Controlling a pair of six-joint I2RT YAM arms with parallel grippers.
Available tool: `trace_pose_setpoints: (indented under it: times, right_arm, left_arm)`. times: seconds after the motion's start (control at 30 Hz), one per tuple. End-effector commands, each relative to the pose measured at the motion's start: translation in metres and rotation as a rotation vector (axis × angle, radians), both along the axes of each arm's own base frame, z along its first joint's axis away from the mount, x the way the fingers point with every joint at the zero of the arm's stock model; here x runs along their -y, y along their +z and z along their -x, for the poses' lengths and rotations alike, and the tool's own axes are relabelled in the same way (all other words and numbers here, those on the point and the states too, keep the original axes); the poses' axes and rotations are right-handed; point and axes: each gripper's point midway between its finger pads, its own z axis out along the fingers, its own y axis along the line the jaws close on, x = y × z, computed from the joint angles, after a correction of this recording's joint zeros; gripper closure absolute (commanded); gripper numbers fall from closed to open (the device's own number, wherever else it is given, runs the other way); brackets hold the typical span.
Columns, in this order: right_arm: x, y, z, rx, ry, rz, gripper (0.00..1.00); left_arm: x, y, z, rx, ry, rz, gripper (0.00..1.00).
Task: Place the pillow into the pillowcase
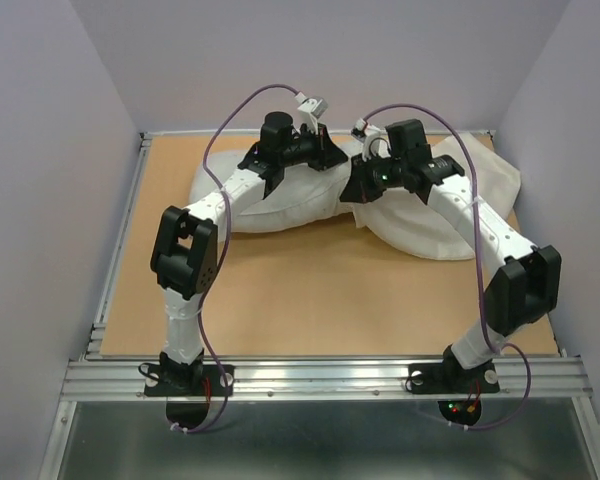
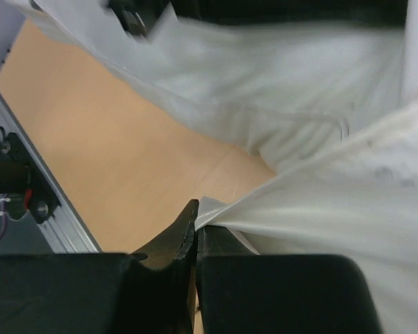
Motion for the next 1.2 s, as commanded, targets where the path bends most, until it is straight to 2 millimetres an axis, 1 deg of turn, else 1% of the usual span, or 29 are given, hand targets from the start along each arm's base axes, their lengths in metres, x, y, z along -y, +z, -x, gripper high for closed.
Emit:
trace_pose_setpoints:
  times: [0.0,0.03,0.07,0.1,0.2,0.27,0.3,0.33,0.37,0.4,0.43,0.5,0.53,0.6,0.63,0.7,0.73,0.77,0.8,0.83,0.87,0.9,0.97,1.0,1.03,1.07,1.1,1.13,1.17]
  right_arm:
    - [-0.031,0.075,-0.019,0.058,0.049,-0.163,0.99]
    - [-0.042,0.101,-0.031,0.087,0.065,-0.213,1.00]
    - [-0.047,0.117,-0.034,0.097,0.076,-0.247,1.00]
    - [-0.051,0.132,-0.033,0.077,0.067,-0.288,0.99]
    - [-0.058,0.167,-0.029,0.067,0.084,-0.383,1.00]
    - [-0.056,0.171,-0.027,0.075,0.068,-0.385,1.00]
    - [-0.051,0.171,-0.027,0.095,0.053,-0.376,1.00]
    - [-0.047,0.171,-0.030,0.119,0.036,-0.364,0.99]
    - [-0.043,0.175,-0.032,0.143,0.027,-0.361,0.99]
    - [-0.038,0.191,-0.034,0.207,0.027,-0.365,0.99]
    - [-0.036,0.199,-0.036,0.240,0.022,-0.366,1.00]
    - [-0.039,0.208,-0.028,0.248,0.062,-0.392,1.00]
    - [-0.042,0.198,-0.022,0.211,0.086,-0.397,0.99]
    - [-0.042,0.174,-0.017,0.161,0.092,-0.374,0.98]
    - [-0.039,0.138,-0.014,0.093,0.073,-0.335,0.97]
    - [-0.035,0.105,-0.010,0.033,0.054,-0.298,0.96]
    - [-0.034,0.092,-0.007,0.023,0.059,-0.281,0.96]
    - [-0.030,0.071,-0.004,-0.018,0.037,-0.256,0.96]
    - [-0.029,0.063,-0.003,-0.032,0.030,-0.250,0.96]
    - [-0.028,0.058,-0.003,-0.035,0.029,-0.242,0.95]
    - [-0.027,0.048,-0.001,-0.050,0.022,-0.229,0.95]
    - [-0.025,0.043,-0.001,-0.052,0.019,-0.219,0.95]
    - [-0.021,0.033,0.005,-0.069,0.019,-0.201,0.91]
    - [-0.017,0.021,0.016,-0.092,0.021,-0.187,0.90]
    - [-0.014,0.014,0.023,-0.105,0.025,-0.173,0.87]
    - [-0.011,0.008,0.030,-0.125,0.029,-0.165,0.84]
    - [-0.008,0.001,0.038,-0.144,0.037,-0.154,0.80]
    - [-0.003,-0.007,0.051,-0.170,0.044,-0.131,0.66]
    - [0.001,-0.007,0.053,-0.170,0.039,-0.114,0.56]
  left_arm:
    - [0.014,0.036,0.015,0.024,0.003,0.156,1.00]
    - [0.019,0.018,0.019,-0.045,0.002,0.157,1.00]
    - [0.022,0.016,0.020,-0.061,0.003,0.166,1.00]
    - [0.023,0.006,0.022,-0.081,0.005,0.166,1.00]
    - [0.029,-0.003,0.028,-0.110,0.004,0.179,1.00]
    - [0.029,-0.003,0.028,-0.107,0.006,0.181,1.00]
    - [0.027,-0.001,0.025,-0.093,0.013,0.178,1.00]
    - [0.020,0.008,0.018,-0.068,0.030,0.185,1.00]
    - [0.019,0.011,0.018,-0.057,0.034,0.186,1.00]
    - [0.008,0.023,0.007,-0.030,0.063,0.200,1.00]
    - [-0.001,0.036,-0.002,-0.009,0.096,0.217,1.00]
    - [-0.021,0.055,-0.016,0.021,0.141,0.246,1.00]
    - [-0.024,0.065,-0.013,0.058,0.134,0.247,1.00]
    - [-0.025,0.057,-0.005,0.084,0.105,0.208,1.00]
    - [-0.021,0.042,0.007,0.101,0.059,0.164,1.00]
    - [-0.012,0.021,0.023,0.100,-0.020,0.113,1.00]
    - [-0.008,0.000,0.032,0.057,-0.048,0.062,1.00]
    - [0.001,-0.024,0.047,0.065,-0.112,0.003,1.00]
    - [0.001,-0.043,0.057,0.028,-0.133,-0.041,1.00]
    - [0.006,-0.049,0.071,0.031,-0.176,-0.052,1.00]
    - [0.002,-0.068,0.080,0.012,-0.194,-0.079,1.00]
    - [0.000,-0.074,0.087,-0.010,-0.206,-0.082,1.00]
    - [-0.005,-0.069,0.102,-0.028,-0.254,-0.069,0.80]
    - [-0.014,-0.072,0.106,-0.048,-0.254,-0.073,0.71]
    - [-0.022,-0.068,0.110,-0.050,-0.264,-0.072,0.56]
    - [-0.030,-0.049,0.118,-0.022,-0.292,-0.055,0.48]
    - [-0.038,-0.039,0.117,0.000,-0.293,-0.061,0.42]
    - [-0.058,-0.044,0.115,-0.002,-0.293,-0.113,0.24]
    - [-0.068,-0.033,0.119,0.045,-0.334,-0.133,0.11]
